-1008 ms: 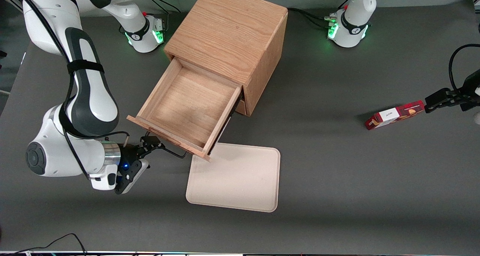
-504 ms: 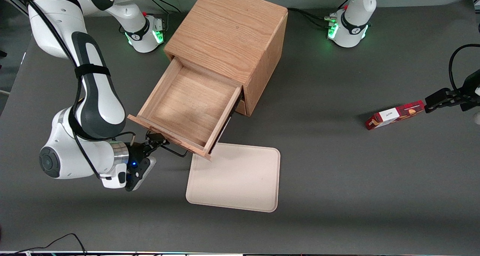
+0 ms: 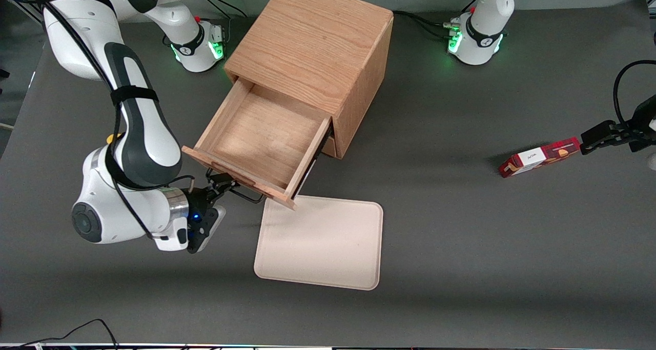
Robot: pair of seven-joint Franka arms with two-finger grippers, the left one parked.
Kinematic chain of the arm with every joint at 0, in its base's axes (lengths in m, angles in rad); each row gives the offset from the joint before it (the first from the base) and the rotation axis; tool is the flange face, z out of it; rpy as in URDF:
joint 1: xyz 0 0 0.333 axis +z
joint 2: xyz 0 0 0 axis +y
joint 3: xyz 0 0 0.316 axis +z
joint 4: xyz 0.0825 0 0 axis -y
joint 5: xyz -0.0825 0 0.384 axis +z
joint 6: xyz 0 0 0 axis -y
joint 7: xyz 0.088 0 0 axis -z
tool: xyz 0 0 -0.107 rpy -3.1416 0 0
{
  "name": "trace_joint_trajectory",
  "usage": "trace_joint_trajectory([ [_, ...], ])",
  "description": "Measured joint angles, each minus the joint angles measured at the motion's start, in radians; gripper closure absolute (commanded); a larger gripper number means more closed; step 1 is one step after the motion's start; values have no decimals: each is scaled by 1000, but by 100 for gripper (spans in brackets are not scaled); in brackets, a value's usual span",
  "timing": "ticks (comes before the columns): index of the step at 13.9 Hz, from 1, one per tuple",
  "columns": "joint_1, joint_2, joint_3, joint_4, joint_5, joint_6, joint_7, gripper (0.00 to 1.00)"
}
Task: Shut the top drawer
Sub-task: 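Push the drawer front with the right gripper into the cabinet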
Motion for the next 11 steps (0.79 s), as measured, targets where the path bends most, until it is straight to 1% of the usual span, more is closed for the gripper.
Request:
trace_joint_trajectory([
  [4,1,-25,34,-54,0,-4,1,0],
  [11,3,-122,87,-205,-11,-2,39,0],
])
